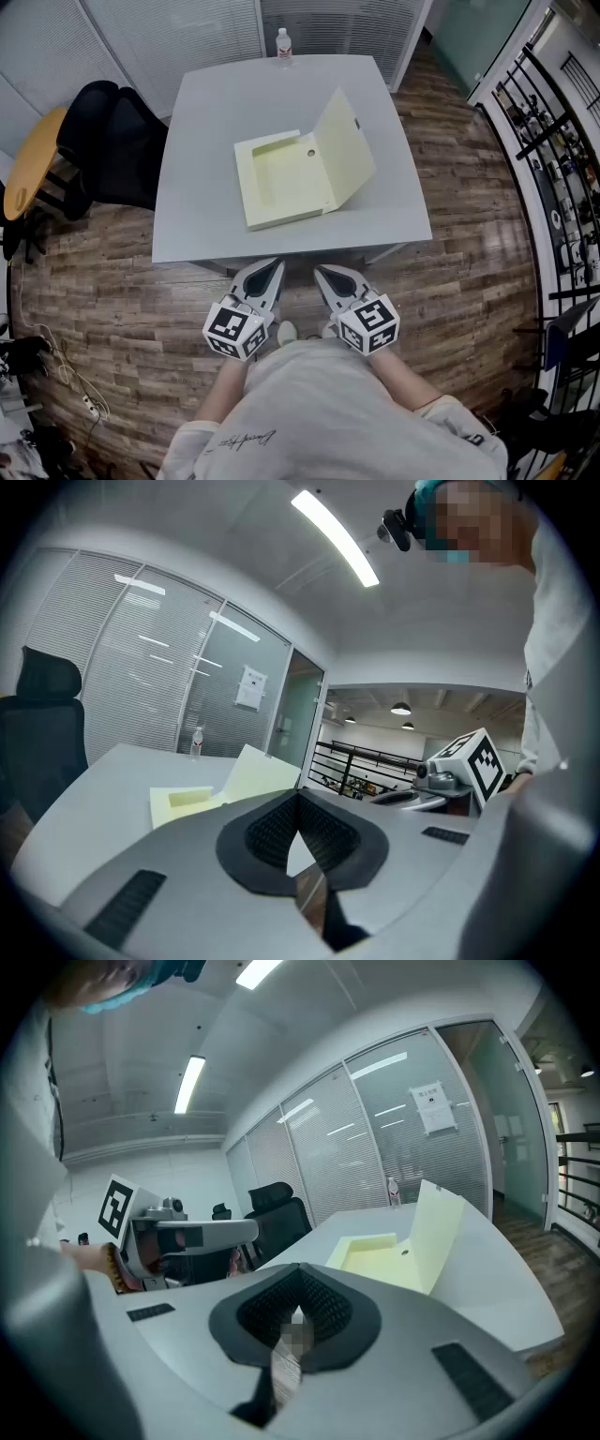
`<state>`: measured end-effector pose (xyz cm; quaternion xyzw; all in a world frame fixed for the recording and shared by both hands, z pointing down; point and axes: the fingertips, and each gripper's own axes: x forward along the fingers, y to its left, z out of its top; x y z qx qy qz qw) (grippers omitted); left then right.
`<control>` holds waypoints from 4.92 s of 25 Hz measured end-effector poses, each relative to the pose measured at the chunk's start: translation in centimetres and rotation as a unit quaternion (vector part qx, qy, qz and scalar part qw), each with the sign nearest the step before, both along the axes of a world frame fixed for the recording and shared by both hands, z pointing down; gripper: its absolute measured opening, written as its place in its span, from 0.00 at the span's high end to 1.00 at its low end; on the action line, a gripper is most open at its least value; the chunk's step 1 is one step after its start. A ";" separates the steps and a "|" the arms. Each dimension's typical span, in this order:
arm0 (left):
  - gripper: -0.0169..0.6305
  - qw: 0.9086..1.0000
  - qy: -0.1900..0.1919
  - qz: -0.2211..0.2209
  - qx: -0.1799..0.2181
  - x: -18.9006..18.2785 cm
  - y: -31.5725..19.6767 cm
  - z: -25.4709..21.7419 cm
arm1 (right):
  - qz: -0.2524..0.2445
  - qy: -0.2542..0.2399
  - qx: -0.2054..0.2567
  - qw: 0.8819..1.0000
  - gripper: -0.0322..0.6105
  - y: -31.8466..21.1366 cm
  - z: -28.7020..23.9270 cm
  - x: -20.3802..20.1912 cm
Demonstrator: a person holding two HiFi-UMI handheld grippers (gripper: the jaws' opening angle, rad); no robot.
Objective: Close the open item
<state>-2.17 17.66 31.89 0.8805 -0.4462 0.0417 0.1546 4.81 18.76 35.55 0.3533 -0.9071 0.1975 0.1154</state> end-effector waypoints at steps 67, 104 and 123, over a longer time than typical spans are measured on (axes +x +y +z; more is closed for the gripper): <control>0.96 1.000 0.016 0.014 0.001 -3.1 -15.4 0.6 | 0.018 0.028 0.007 0.999 0.93 -15.2 -0.2 -2.9; 0.96 0.998 0.008 0.067 -0.004 2.3 -24.1 0.6 | 0.117 0.008 0.081 0.990 0.93 -26.4 -7.2 8.4; 0.96 0.998 -0.008 0.056 -0.043 2.8 -25.1 3.8 | 0.143 0.042 0.008 0.989 0.93 -29.3 3.9 18.0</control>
